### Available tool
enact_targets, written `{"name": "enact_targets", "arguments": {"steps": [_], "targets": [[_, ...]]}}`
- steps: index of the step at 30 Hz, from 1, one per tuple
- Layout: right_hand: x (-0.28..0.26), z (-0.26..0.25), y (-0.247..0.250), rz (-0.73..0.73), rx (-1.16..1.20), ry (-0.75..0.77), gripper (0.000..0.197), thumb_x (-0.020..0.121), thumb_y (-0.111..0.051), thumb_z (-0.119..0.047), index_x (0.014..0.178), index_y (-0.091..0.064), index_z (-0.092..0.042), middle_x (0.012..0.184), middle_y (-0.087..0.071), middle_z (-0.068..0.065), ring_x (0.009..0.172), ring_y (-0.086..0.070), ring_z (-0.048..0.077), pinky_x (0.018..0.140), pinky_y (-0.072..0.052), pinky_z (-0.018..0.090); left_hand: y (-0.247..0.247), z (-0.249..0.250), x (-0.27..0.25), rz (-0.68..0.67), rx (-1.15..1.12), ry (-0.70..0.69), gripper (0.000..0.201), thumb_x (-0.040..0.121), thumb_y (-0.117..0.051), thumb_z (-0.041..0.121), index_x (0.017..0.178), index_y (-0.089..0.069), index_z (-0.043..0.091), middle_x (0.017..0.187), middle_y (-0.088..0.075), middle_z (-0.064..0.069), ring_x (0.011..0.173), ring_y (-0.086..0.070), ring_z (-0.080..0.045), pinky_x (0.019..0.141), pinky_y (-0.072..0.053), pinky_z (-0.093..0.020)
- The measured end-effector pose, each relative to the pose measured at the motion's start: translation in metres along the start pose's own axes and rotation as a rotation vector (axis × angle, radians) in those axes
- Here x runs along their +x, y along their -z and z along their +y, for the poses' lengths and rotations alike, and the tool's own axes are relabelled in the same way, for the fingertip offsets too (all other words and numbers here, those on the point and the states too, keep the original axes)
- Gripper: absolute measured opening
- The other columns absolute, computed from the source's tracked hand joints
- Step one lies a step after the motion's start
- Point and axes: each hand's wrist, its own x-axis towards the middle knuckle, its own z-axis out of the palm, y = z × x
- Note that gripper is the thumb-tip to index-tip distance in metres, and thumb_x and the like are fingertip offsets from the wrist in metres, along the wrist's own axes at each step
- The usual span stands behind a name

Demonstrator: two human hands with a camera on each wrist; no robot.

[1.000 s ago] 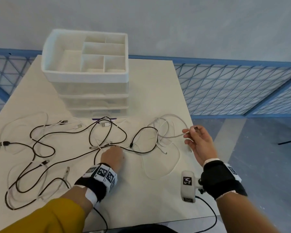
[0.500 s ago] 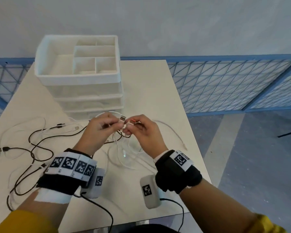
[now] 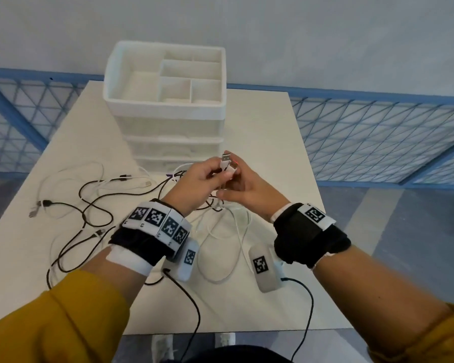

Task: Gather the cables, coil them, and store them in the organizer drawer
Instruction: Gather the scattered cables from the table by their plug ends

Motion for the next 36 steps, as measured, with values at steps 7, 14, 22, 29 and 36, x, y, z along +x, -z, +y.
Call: {"name": "enact_targets", "arguments": {"steps": [7, 14, 22, 29, 36], "targets": [[0.015, 0.007, -0.024, 0.142, -0.148, 0.038, 0.024, 0.097, -0.037, -0.014, 0.085, -0.057, -0.021, 0.058, -0.032, -0.002, 0.049, -0.032, 0.009, 0.053, -0.033, 0.025, 0.067, -0.014, -0.036, 0.156, 0.287, 0.074, 0.023, 0.081, -0.064, 0.018, 0.099, -0.063, 0.032, 0.099, -0.056, 0.009, 0.080, -0.052, -0.009, 0.078, -0.045, -0.014], [0.023, 0.025, -0.040, 0.049, -0.424, 0.007, 0.016, 0.094, -0.045, -0.026, 0.085, -0.058, -0.022, 0.049, -0.046, -0.015, 0.048, -0.042, -0.001, 0.058, -0.034, 0.019, 0.115, -0.091, -0.137, 0.345, 0.673, 0.476, 0.009, 0.080, -0.061, 0.010, 0.078, -0.070, 0.012, 0.079, -0.067, -0.007, 0.065, -0.055, -0.011, 0.063, -0.040, -0.019], [0.038, 0.052, -0.083, -0.034, -0.586, -0.120, 0.024, 0.090, -0.052, -0.026, 0.072, -0.064, -0.015, 0.077, -0.063, 0.002, 0.075, -0.057, 0.016, 0.074, -0.040, 0.031, 0.131, -0.111, -0.176, 0.674, 0.695, 0.555, 0.019, 0.082, -0.061, 0.020, 0.074, -0.067, 0.005, 0.066, -0.058, -0.006, 0.071, -0.056, -0.025, 0.066, -0.035, -0.026], [0.049, 0.058, -0.116, -0.064, -0.639, -0.182, 0.027, 0.092, -0.048, -0.025, 0.076, -0.065, -0.012, 0.066, -0.052, -0.007, 0.066, -0.047, 0.009, 0.060, -0.032, 0.021, 0.111, -0.122, -0.132, 0.164, 0.835, 0.711, 0.022, 0.082, -0.056, 0.019, 0.093, -0.066, 0.003, 0.102, -0.068, -0.013, 0.097, -0.060, -0.027, 0.082, -0.047, -0.032], [0.051, 0.059, -0.122, -0.023, -0.661, -0.198, 0.024, 0.091, -0.050, -0.023, 0.077, -0.065, -0.012, 0.061, -0.049, -0.007, 0.060, -0.044, 0.007, 0.057, -0.031, 0.021, 0.157, -0.135, -0.154, 0.561, 0.878, 0.464, 0.029, 0.080, -0.047, 0.000, 0.104, -0.062, 0.004, 0.107, -0.054, -0.016, 0.104, -0.049, -0.034, 0.085, -0.038, -0.033]]}}
